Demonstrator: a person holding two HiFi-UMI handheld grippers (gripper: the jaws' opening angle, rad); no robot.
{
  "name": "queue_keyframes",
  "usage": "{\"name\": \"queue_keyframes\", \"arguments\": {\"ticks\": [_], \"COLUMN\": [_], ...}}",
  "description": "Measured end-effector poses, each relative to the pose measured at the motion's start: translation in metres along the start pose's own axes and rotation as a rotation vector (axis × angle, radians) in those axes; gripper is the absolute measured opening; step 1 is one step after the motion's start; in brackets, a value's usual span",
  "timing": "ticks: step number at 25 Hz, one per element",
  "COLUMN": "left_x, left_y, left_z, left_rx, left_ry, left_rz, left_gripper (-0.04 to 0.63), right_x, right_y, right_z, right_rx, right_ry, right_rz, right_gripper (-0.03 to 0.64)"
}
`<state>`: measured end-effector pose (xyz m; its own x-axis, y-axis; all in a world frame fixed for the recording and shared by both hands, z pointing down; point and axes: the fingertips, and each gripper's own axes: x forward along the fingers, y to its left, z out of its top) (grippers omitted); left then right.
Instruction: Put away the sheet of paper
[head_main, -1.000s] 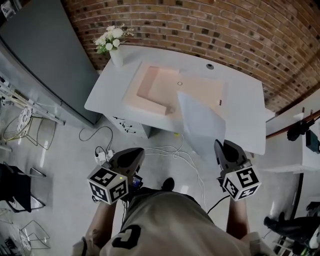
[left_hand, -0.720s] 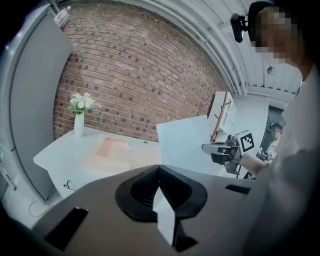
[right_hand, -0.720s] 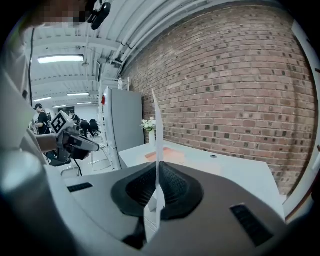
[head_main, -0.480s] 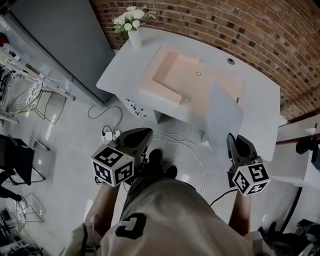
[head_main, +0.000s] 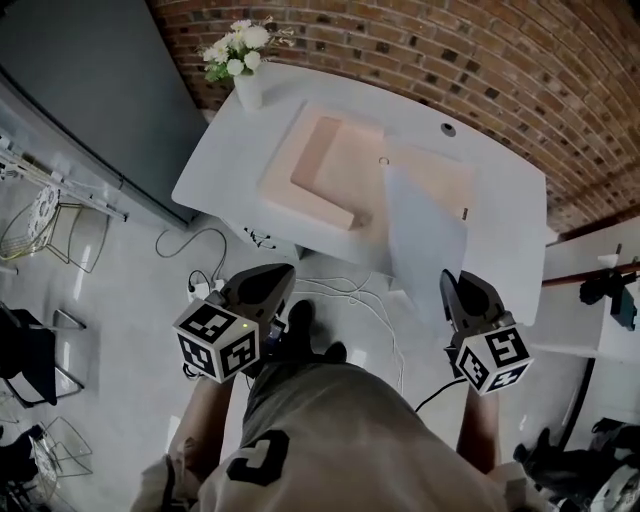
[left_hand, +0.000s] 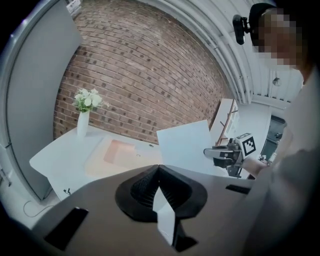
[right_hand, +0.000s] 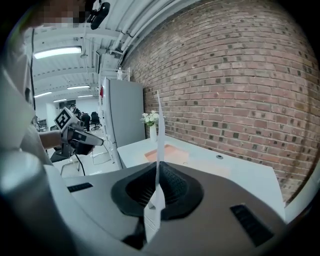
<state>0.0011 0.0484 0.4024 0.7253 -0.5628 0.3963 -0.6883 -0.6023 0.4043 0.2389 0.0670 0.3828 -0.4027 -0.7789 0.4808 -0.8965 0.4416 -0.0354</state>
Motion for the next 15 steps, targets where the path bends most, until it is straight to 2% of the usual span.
{"name": "queue_keyframes", "arguments": {"ticks": [9, 15], "left_x": [0.019, 0.038], "left_y": [0.031, 0.037], "left_z": [0.027, 0.043], "left_rx": [0.029, 0.048], "left_ry": [0.034, 0.024], "left_rz": [-0.072, -0.126], "left_gripper": [0.015, 0.015], "right_x": [0.024, 0.029], "right_y": [0.001, -0.008], "right_z": [0.022, 0.031], "right_rx": [0.003, -0.008], "right_ry": [0.01, 0.017], "right_rz": [-0.058, -0.092], "right_gripper": [0.024, 0.025]}}
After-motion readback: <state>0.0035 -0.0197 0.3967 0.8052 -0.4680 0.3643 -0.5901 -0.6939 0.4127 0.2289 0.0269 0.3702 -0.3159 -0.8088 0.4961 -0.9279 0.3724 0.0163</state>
